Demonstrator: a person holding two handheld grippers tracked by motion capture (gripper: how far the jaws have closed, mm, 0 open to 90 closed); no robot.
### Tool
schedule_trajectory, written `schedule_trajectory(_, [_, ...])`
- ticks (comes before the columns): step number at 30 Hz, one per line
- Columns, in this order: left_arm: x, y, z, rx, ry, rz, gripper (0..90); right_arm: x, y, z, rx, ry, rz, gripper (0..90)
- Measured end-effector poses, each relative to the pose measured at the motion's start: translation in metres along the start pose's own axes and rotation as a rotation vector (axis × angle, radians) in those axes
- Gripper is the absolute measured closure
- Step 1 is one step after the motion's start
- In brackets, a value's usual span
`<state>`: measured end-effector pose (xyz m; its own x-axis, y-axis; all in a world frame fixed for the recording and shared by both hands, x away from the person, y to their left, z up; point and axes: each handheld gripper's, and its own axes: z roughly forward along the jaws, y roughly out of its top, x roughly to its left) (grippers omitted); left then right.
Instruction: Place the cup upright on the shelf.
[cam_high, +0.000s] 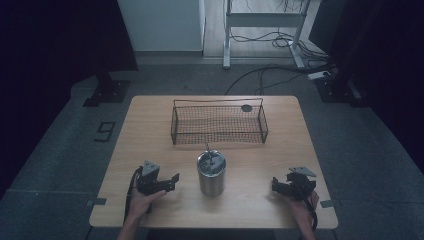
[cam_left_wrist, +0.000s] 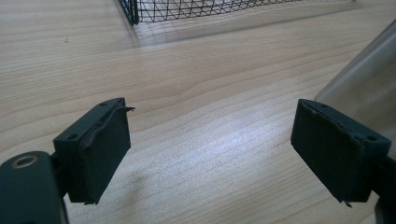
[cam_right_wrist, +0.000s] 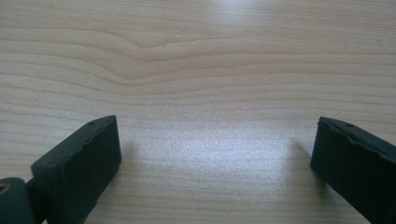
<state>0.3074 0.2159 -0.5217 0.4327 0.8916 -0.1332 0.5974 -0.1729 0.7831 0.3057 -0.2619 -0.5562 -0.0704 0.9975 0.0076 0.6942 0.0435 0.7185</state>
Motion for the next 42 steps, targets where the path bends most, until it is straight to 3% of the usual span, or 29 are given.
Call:
schedule_trajectory(17, [0.003, -0.001, -0.003, -0.009, 0.020, 0.005, 11.8, 0.000, -0.005, -0.005, -0.011, 0.001, 0.003, 4.9])
schedule_trajectory(21, [0.000, 0.001, -0.008, -0.022, -0.014, 0.010, 11.8, 0.000, -0.005, -0.005, -0.011, 0.001, 0.003, 4.9])
schedule_trajectory(31, [0.001, 0.007, -0.022, -0.078, 0.002, -0.014, 14.2, 0.000, -0.005, -0.005, -0.011, 0.001, 0.003, 5.0])
schedule_trajectory(42, [-0.015, 0.018, -0.040, -0.111, -0.049, 0.032, 14.7, 0.000, -0.005, -0.005, -0.011, 0.001, 0.003, 5.0])
